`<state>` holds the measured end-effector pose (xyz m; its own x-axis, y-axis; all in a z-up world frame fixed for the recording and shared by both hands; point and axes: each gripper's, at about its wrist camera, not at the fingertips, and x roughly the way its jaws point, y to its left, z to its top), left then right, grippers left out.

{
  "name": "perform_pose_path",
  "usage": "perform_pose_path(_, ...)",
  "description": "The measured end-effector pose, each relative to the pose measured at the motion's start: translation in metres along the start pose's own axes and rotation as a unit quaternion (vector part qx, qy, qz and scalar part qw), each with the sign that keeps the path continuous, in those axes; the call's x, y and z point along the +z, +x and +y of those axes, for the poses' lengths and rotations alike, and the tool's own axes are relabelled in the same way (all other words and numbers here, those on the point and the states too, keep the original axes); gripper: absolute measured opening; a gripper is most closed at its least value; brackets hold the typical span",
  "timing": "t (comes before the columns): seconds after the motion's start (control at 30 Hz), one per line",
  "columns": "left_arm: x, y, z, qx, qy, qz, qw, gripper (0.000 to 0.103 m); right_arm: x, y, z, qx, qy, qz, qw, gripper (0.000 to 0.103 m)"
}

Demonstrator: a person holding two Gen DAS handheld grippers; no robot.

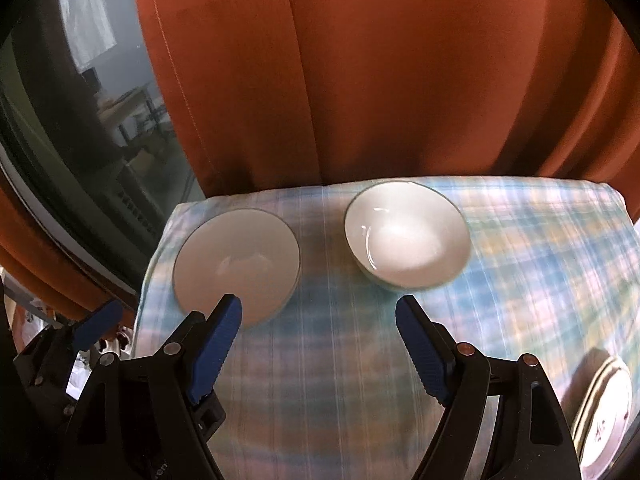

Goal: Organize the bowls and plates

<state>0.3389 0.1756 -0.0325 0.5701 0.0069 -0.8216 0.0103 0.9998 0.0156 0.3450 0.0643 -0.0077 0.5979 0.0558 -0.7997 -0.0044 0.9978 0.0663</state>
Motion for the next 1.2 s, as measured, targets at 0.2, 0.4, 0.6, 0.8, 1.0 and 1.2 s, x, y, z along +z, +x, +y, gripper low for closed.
perform_pose_path(0.2, 0.014, 0.03, 0.001, 0.005, 0.0, 0.005, 1.0, 0.062, 0.02, 0.042, 0.007, 0.014, -0.006, 0.013, 1.0, 0.054)
perform_pose_path(0.4, 0.019, 0.056, 0.007, 0.018, -0.018, 0.025, 0.9994, 0.052, 0.031, 0.075, 0.015, 0.025, -0.01, 0.03, 0.999, 0.04)
perform_pose_path(0.6, 0.02, 0.075, 0.007, 0.024, -0.021, 0.037, 0.9988, 0.037, 0.033, 0.098, 0.016, 0.018, -0.006, 0.048, 0.999, 0.022)
perform_pose_path(0.8, 0.023, 0.075, 0.005, 0.035, -0.022, 0.037, 0.9985, 0.031, 0.036, 0.106, 0.01, 0.023, 0.002, 0.05, 0.998, 0.017)
perform_pose_path(1.0, 0.024, 0.072, 0.004, 0.032, -0.014, 0.047, 0.9983, 0.029, 0.034, 0.102, 0.011, 0.017, -0.001, 0.052, 0.999, 0.017)
perform_pose_path(1.2, 0.026, 0.065, 0.002, 0.03, -0.012, 0.04, 0.9987, 0.029, 0.034, 0.093, 0.01, 0.015, -0.001, 0.051, 0.999, 0.017)
